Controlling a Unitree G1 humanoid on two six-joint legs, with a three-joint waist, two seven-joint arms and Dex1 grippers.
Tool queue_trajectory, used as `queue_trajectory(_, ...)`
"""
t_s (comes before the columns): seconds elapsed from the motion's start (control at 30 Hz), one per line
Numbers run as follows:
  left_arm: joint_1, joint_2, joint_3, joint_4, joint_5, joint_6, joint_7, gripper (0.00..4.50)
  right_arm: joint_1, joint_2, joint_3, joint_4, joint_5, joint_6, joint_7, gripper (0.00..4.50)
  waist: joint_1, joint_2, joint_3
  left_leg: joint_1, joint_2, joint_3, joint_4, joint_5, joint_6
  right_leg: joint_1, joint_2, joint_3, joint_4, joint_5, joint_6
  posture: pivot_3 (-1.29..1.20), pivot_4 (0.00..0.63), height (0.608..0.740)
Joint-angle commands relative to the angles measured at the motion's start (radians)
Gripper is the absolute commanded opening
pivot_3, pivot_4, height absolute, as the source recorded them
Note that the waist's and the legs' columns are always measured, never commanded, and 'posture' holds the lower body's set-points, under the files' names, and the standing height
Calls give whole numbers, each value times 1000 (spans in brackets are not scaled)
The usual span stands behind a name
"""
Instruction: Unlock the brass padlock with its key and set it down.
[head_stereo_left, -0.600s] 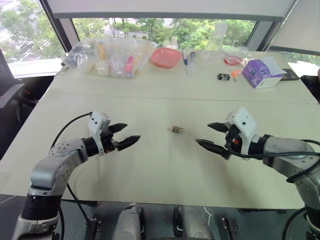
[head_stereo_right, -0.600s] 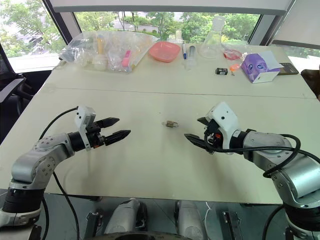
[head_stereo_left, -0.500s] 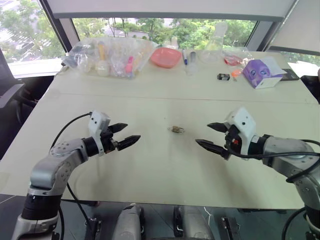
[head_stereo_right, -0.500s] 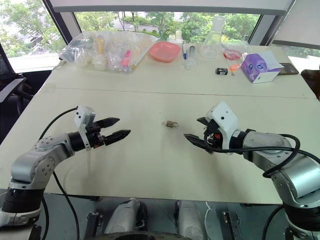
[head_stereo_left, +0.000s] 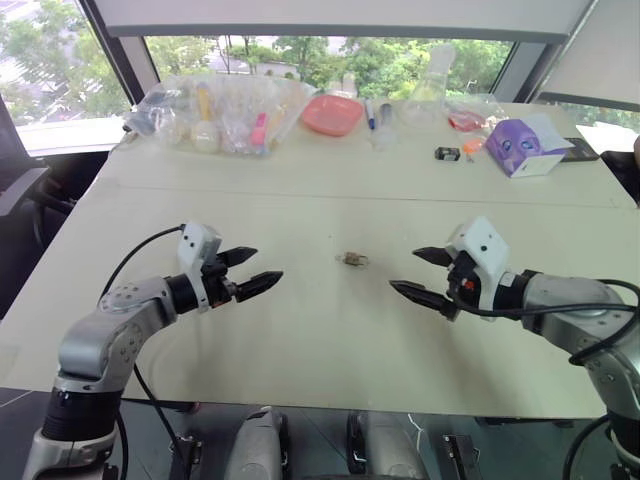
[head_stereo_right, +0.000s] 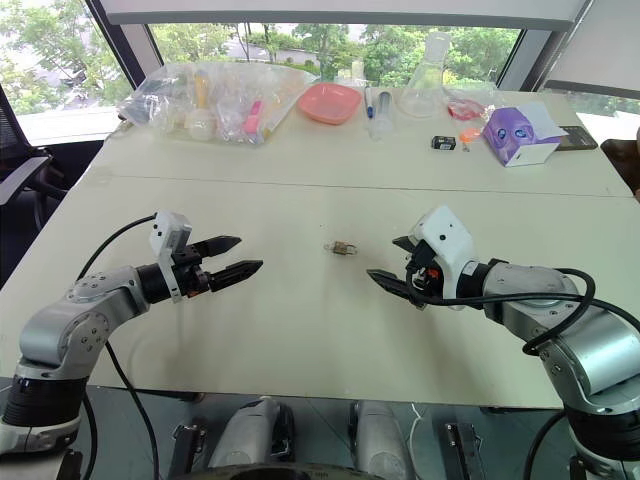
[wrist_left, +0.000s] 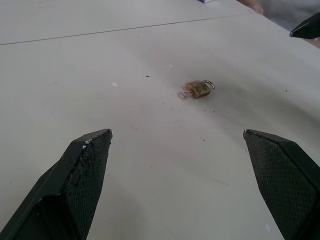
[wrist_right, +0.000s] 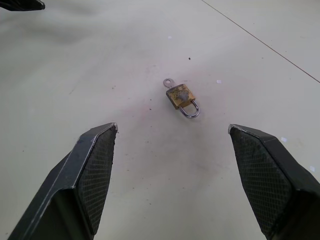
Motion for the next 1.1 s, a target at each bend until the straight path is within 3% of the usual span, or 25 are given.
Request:
queue_trajectory(0.03,-26,20,24,-5,-10,-17,-20,4366,-16,-5,-12,-10,-5,-21,-3,3691,0,0,0,0,0,0,0,0,0,0,0,0,0,0,0,0,150,733)
queue_trajectory(0.33,-119,103,-32,102,55,-98,-155,4366,-45,-14,-9,-2,-2,-17,10,3691,1,0,0,0,0,0,0,0,0,0,0,0,0,0,0,0,150,733)
queue_trajectory(0.47,-346,126,-191,292,177,-242,-364,4366,-108,-51,48,-17,17,-11,78,3691,11,0,0,0,-1,1,1,0,0,0,0,-1,0,0,0,0,150,733)
queue_trajectory(0.67,-578,22,-326,629,320,-447,-517,4366,-137,-29,141,-34,-12,39,22,3691,5,0,0,-1,-2,3,1,0,0,1,0,-1,-2,0,0,0,150,733)
queue_trajectory(0.83,-745,-123,-391,944,435,-647,-583,4366,-167,50,171,-44,-46,165,-133,3691,7,-1,0,-2,-2,3,1,0,0,-1,1,-1,-1,0,0,0,150,733)
queue_trajectory(0.97,-783,-150,-372,1004,438,-664,-639,4366,-198,106,167,-44,-61,181,-188,3691,3,-1,0,-3,-1,2,1,0,1,-2,0,-1,-1,0,0,0,150,733)
queue_trajectory(1.1,-743,-101,-348,928,416,-612,-696,4366,-227,106,193,-26,-73,171,-178,3691,-6,-1,0,-3,-1,2,1,0,1,-3,1,-1,-1,0,0,0,150,733)
